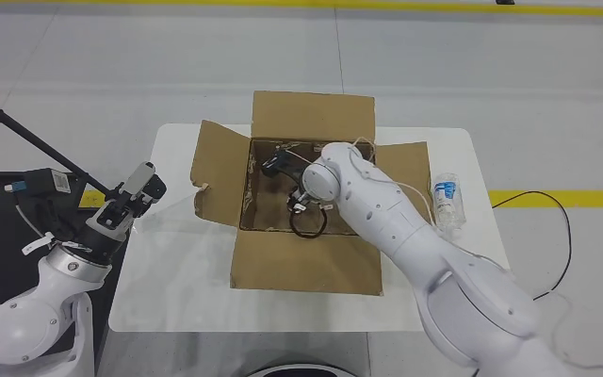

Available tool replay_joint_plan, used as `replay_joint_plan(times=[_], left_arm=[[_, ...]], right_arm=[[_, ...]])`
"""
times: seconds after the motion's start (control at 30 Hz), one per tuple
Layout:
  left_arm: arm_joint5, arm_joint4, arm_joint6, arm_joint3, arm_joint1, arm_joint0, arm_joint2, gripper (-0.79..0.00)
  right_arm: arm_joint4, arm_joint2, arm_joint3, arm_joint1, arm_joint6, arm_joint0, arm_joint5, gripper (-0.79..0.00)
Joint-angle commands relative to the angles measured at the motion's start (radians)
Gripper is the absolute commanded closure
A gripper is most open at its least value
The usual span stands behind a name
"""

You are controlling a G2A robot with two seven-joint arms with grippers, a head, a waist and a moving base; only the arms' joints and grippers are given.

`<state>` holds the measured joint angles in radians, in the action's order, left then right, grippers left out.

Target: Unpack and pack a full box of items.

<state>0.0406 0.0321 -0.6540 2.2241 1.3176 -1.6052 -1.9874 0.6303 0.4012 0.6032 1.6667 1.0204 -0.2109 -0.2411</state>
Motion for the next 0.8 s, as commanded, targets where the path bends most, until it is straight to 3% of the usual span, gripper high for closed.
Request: replay_joint_plan(times=[0.0,0.37,0.77], left_arm=[[0.000,0.000,0.000,0.000,0.000,0.000,0.000,-0.785],[0.000,0.000,0.000,0.000,0.000,0.000,0.000,-0.785],[0.000,0.000,0.000,0.000,0.000,0.000,0.000,-0.785]], right_arm=[[0.002,-0.001,-0.015,0.008,-0.003,0.001,-0.005,-0.339],[0.030,-0.004,-0.084,0.049,-0.024,0.013,-0.007,-0.342],[0.042,0.021,-0.116,0.064,-0.042,0.021,-0.023,-0.403]])
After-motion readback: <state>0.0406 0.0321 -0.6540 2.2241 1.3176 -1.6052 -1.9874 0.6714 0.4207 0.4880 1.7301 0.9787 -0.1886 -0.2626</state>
